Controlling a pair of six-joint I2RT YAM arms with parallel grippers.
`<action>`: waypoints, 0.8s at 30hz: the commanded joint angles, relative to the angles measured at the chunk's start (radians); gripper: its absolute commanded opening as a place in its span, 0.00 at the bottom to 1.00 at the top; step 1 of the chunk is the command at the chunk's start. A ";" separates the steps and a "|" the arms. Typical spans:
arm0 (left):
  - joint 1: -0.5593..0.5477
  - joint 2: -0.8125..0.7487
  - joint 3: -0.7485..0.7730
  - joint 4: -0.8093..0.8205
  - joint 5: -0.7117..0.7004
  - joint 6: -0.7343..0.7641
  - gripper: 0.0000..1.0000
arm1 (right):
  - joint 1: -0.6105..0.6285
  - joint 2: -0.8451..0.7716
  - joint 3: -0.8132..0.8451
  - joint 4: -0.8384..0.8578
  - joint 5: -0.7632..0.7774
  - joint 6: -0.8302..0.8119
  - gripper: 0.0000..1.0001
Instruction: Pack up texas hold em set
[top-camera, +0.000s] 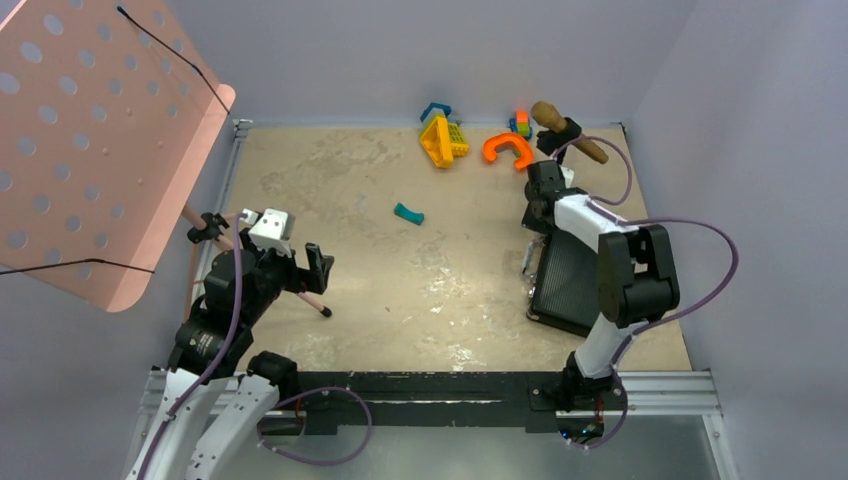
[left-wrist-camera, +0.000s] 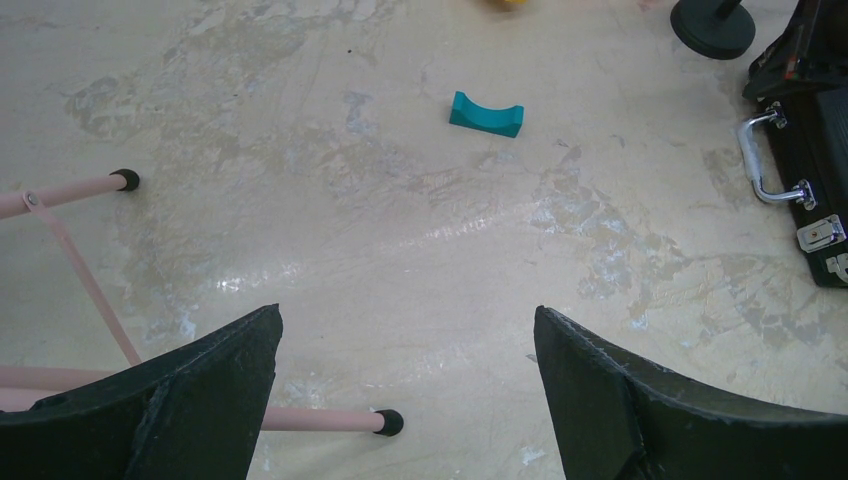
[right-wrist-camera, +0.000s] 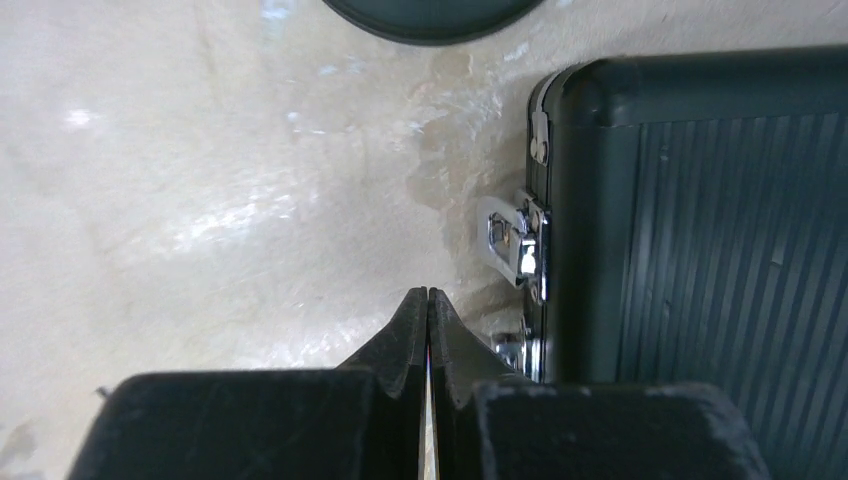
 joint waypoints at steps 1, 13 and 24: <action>-0.004 -0.008 0.013 0.028 0.007 -0.004 0.99 | 0.013 -0.137 0.035 -0.011 -0.023 -0.058 0.00; -0.005 -0.011 0.013 0.028 0.007 -0.004 0.99 | -0.103 -0.323 -0.039 -0.126 -0.024 -0.095 0.00; -0.005 -0.012 0.012 0.028 0.007 -0.006 1.00 | -0.159 -0.208 -0.070 -0.115 -0.079 -0.121 0.00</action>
